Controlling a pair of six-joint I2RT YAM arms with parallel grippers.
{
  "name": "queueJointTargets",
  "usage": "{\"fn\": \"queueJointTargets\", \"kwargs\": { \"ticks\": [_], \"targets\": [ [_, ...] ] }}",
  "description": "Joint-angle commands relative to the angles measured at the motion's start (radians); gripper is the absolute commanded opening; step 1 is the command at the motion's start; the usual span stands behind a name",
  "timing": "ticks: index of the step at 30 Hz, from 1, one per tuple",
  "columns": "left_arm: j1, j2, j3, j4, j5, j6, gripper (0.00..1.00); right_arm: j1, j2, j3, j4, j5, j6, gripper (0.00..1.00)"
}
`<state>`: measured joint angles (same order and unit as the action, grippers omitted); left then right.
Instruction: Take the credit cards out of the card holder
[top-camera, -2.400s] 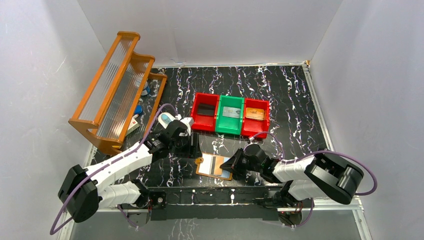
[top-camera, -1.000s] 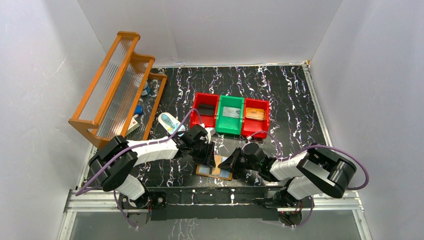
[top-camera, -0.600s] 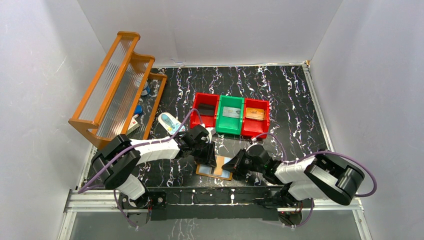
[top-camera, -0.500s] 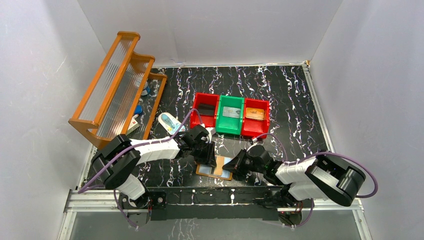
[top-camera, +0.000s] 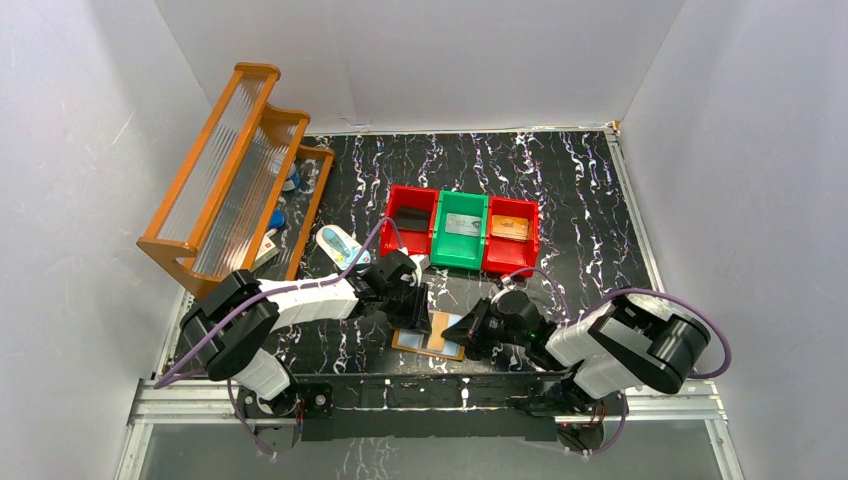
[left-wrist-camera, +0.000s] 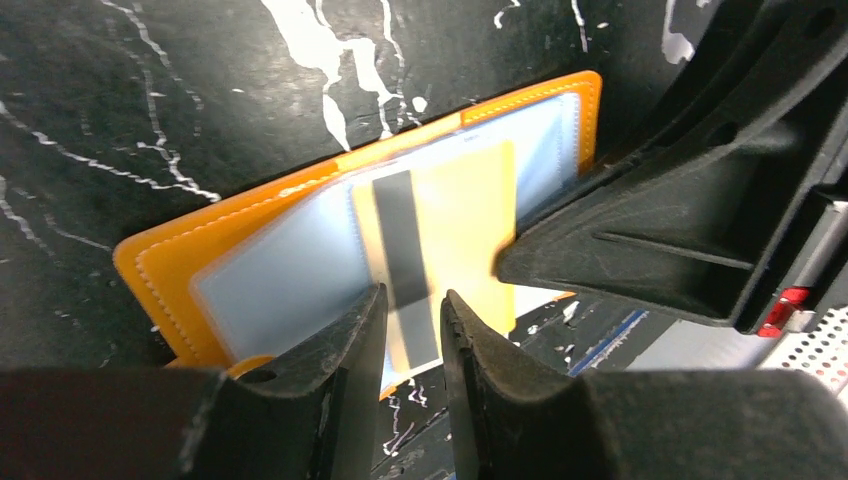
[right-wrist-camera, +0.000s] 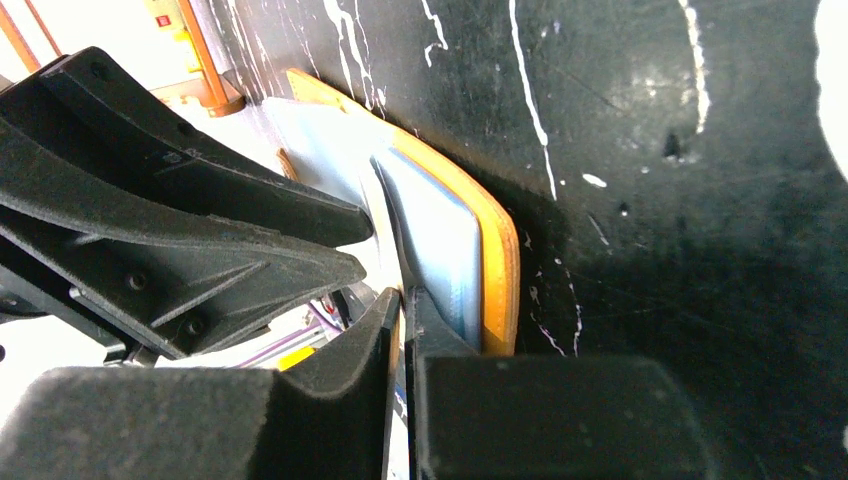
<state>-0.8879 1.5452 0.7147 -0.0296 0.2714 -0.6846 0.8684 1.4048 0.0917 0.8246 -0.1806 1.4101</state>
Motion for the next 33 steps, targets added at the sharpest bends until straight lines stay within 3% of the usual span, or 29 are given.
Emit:
{"fn": "queueJointTargets", "kwargs": {
  "ticks": [1,4,6,10,17,27,33],
  "targets": [
    [-0.006,0.035,-0.065,-0.138,-0.129,0.033,0.26,-0.001,0.032,-0.054,0.11,-0.007,0.0,0.13],
    [-0.005,0.034,-0.065,-0.138,-0.134,0.029,0.26,0.0,0.027,-0.052,0.121,-0.025,-0.013,0.13],
    [-0.005,0.034,-0.065,-0.138,-0.133,0.028,0.26,0.0,0.029,-0.041,0.131,-0.045,-0.03,0.05],
    [-0.005,0.036,-0.063,-0.14,-0.135,0.029,0.24,-0.001,0.025,-0.044,0.136,-0.045,-0.025,0.0],
    [-0.005,0.055,-0.038,-0.198,-0.216,0.017,0.2,-0.012,-0.031,-0.059,0.041,-0.028,-0.02,0.0],
    [-0.004,0.067,-0.026,-0.199,-0.215,0.025,0.18,-0.041,-0.092,-0.081,-0.034,-0.045,-0.029,0.0],
    [-0.005,0.069,-0.018,-0.192,-0.18,0.051,0.17,-0.04,-0.08,-0.047,-0.013,-0.052,-0.042,0.19]
  ]
}}
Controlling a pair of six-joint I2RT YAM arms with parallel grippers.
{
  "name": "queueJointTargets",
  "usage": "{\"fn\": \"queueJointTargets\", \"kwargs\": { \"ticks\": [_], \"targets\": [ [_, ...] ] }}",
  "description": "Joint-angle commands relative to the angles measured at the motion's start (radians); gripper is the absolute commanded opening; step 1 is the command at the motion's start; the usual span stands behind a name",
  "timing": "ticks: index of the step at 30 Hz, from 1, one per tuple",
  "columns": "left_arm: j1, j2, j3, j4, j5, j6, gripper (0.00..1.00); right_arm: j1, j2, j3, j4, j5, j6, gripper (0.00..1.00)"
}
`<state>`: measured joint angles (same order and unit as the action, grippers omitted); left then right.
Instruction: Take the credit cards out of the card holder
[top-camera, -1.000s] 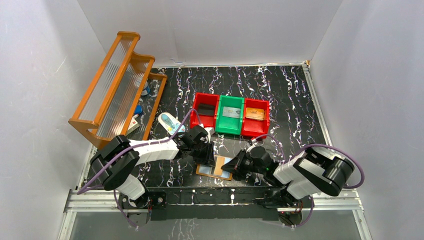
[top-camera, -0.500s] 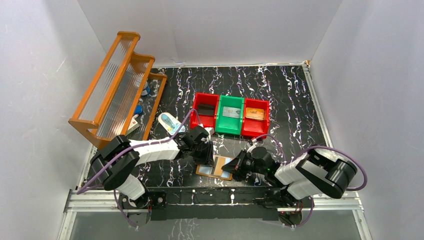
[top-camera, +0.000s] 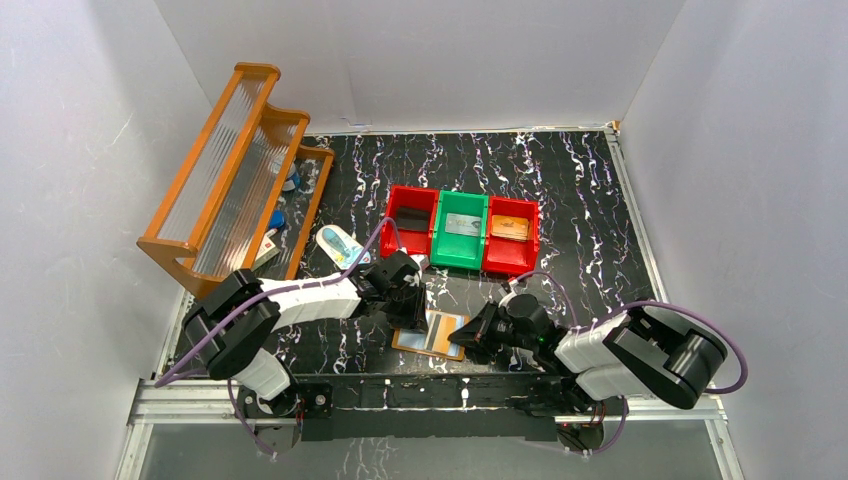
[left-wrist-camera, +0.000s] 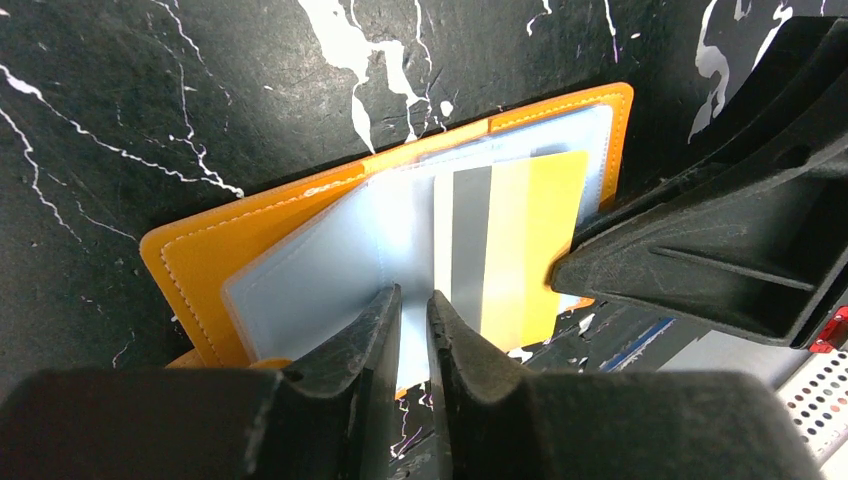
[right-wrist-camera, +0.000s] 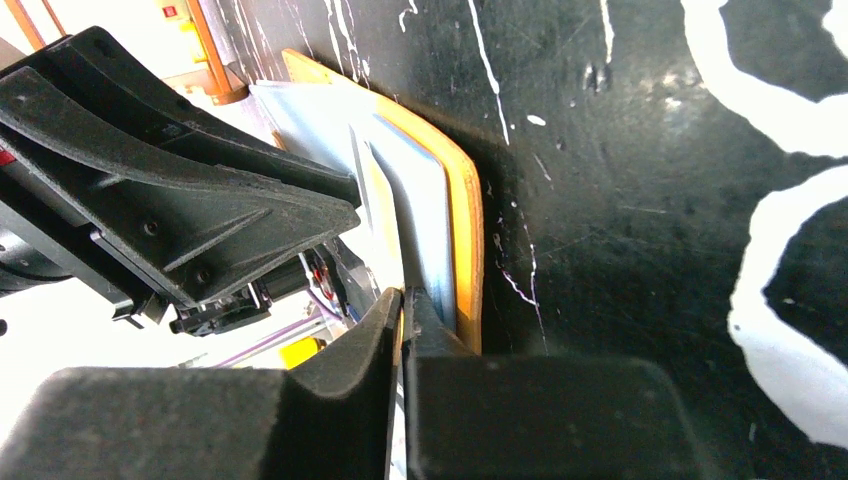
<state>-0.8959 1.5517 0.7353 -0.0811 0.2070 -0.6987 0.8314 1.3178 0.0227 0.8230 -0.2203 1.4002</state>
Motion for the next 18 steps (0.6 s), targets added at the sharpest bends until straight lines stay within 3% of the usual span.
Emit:
{"fn": "queueJointTargets", "kwargs": {
  "ticks": [1,7,13,18],
  "targets": [
    [0.003,0.066,-0.038,-0.142,-0.115,0.074,0.17,-0.003,0.016,0.027,0.001,-0.011,-0.03,0.21],
    [0.002,0.106,-0.023,-0.155,-0.104,0.094,0.15,-0.003,0.1,0.04,0.119,-0.018,0.004,0.2],
    [0.003,0.087,-0.029,-0.162,-0.131,0.079,0.14,-0.003,0.133,0.007,0.207,-0.025,0.021,0.01],
    [0.003,0.05,-0.014,-0.208,-0.184,0.077,0.13,-0.008,0.042,-0.004,0.056,-0.001,-0.013,0.0]
  ]
}}
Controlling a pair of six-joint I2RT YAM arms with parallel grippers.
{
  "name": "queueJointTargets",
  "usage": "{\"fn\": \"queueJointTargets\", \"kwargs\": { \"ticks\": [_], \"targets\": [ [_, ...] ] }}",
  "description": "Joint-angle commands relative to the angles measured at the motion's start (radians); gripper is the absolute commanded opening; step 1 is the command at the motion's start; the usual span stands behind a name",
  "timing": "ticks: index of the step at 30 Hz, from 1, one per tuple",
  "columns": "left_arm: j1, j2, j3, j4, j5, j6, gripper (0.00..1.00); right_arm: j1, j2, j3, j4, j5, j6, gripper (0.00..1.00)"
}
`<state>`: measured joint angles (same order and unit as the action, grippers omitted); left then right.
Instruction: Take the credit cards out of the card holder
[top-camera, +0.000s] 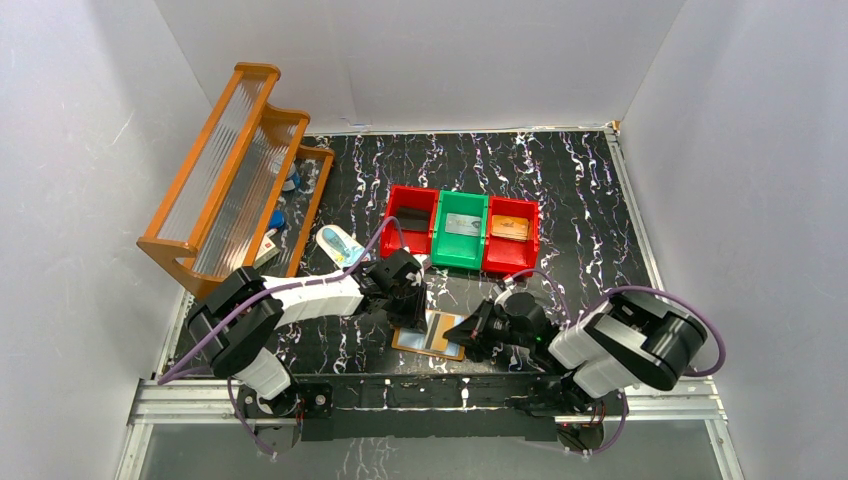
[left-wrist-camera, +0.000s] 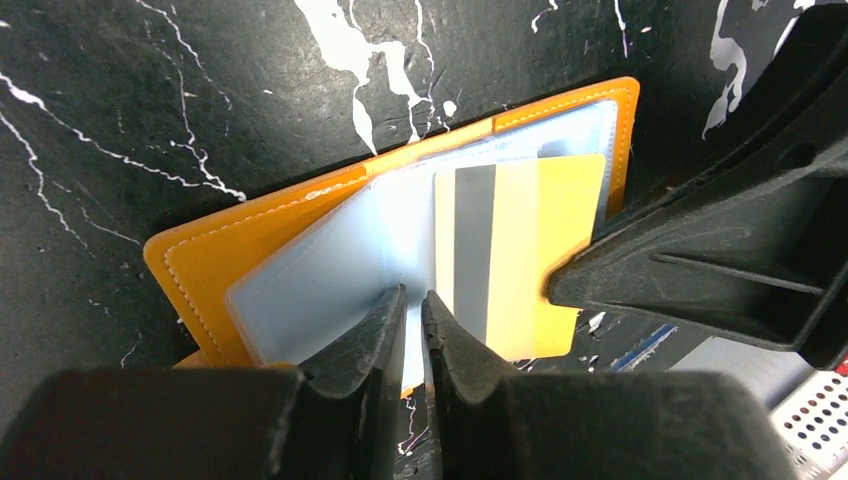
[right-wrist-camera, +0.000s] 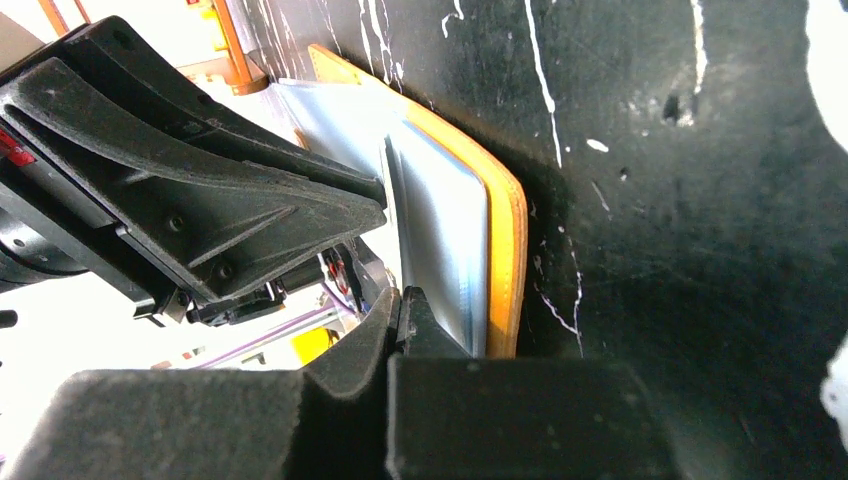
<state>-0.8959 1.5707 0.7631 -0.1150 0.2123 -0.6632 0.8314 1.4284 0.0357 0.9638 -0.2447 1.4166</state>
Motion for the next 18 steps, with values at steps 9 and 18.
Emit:
{"fn": "queueJointTargets", "kwargs": {
  "ticks": [9,18],
  "targets": [
    [0.003,-0.028,0.041,-0.268,-0.244,0.065,0.15,-0.018,-0.424,0.038,-0.559,0.136,-0.129,0.0],
    [0.003,-0.192,0.066,-0.306,-0.215,0.061,0.37,-0.021,-0.706,0.061,-0.826,0.235,-0.142,0.0]
  ]
}}
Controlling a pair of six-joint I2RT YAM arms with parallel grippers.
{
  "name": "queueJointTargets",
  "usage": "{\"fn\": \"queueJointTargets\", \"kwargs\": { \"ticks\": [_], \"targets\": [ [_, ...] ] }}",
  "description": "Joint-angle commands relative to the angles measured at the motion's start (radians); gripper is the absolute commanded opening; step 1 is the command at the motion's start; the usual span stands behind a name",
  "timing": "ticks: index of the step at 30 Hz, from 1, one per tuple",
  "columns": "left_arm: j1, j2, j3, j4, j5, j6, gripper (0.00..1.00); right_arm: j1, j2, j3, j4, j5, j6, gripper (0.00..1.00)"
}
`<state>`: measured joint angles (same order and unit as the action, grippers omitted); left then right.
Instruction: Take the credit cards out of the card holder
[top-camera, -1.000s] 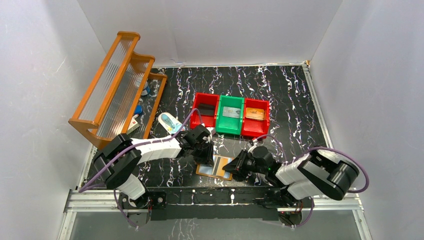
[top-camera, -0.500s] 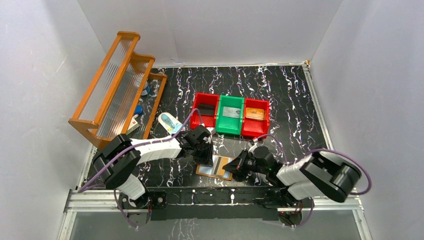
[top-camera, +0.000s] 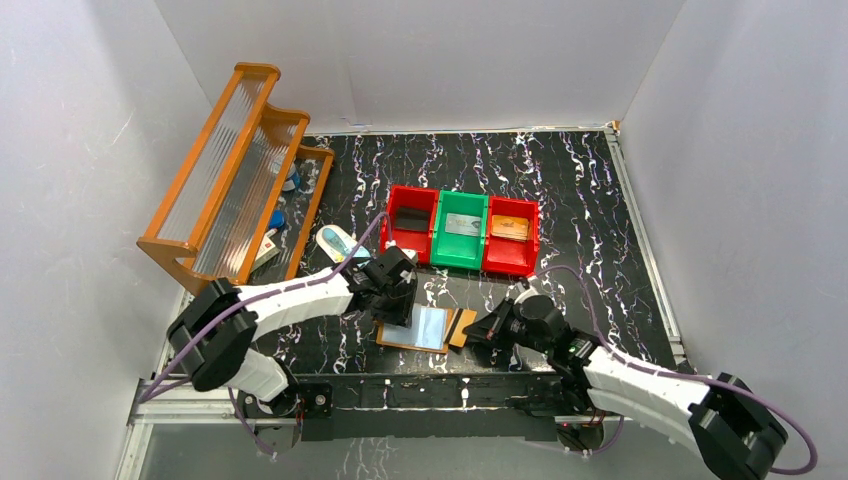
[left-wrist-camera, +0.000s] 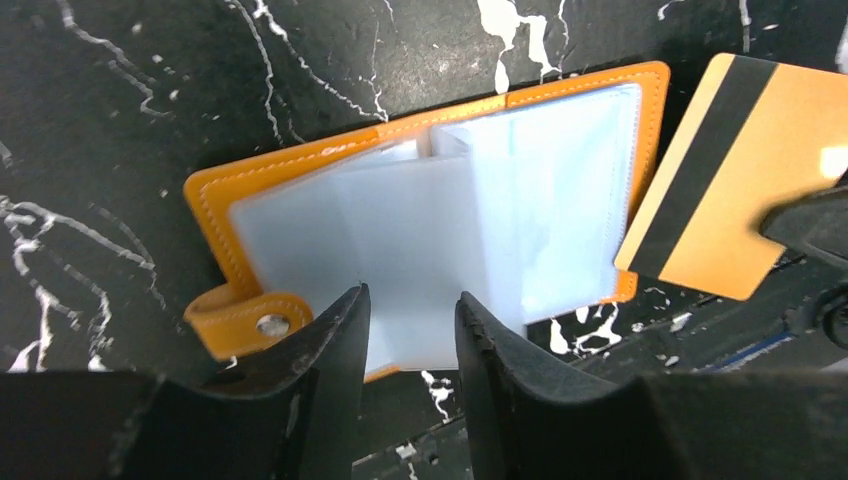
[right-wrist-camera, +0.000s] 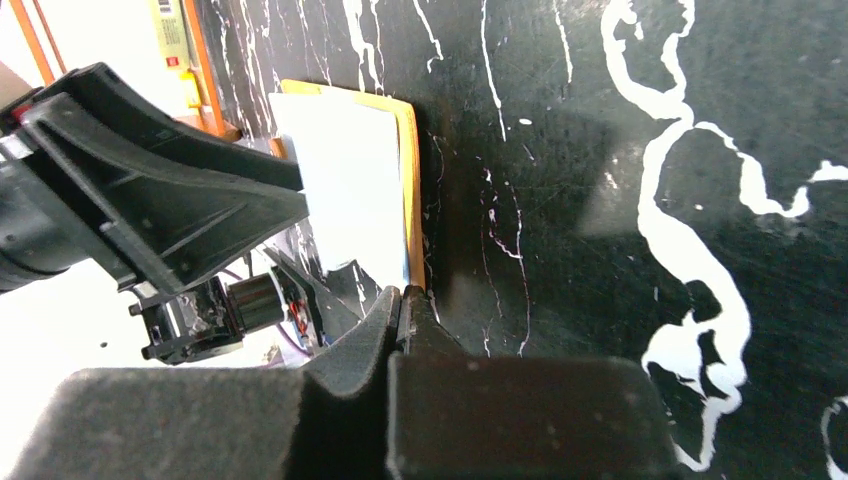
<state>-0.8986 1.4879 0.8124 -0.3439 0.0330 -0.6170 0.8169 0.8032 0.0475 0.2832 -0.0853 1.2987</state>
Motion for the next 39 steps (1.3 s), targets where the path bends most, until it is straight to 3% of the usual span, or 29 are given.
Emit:
{"fn": "queueJointTargets", "kwargs": {
  "ticks": [1,10,15,19,22,26,29,34,39],
  "targets": [
    [0.006,-0.139,0.016,-0.082,-0.046,0.013,0.39,-0.008,-0.101,0.053,-0.172,0.086,-0.026,0.0],
    [0.015,-0.242,0.037,-0.232,-0.259,0.02,0.52,-0.009,-0.12,0.184,-0.334,0.148,-0.135,0.0],
    [0.034,-0.282,0.02,-0.251,-0.271,0.024,0.59,-0.009,-0.089,0.341,-0.455,0.231,-0.267,0.0],
    [0.066,-0.315,0.018,-0.271,-0.268,0.036,0.65,-0.009,-0.075,0.448,-0.557,0.332,-0.379,0.0],
    [0.135,-0.354,0.033,-0.292,-0.191,0.07,0.72,-0.009,-0.068,0.53,-0.633,0.419,-0.494,0.0],
    [0.272,-0.427,0.072,-0.314,-0.081,0.153,0.9,-0.011,0.015,0.683,-0.761,0.556,-0.633,0.0],
    [0.361,-0.446,0.101,-0.336,-0.054,0.21,0.98,-0.018,0.111,0.782,-0.829,0.646,-0.729,0.0],
    [0.436,-0.452,0.07,-0.284,-0.05,0.242,0.98,-0.07,0.207,0.841,-0.783,0.696,-0.915,0.0],
    [0.436,-0.492,0.006,-0.243,-0.115,0.243,0.98,-0.174,0.23,0.805,-0.6,0.604,-1.192,0.0]
  ]
}}
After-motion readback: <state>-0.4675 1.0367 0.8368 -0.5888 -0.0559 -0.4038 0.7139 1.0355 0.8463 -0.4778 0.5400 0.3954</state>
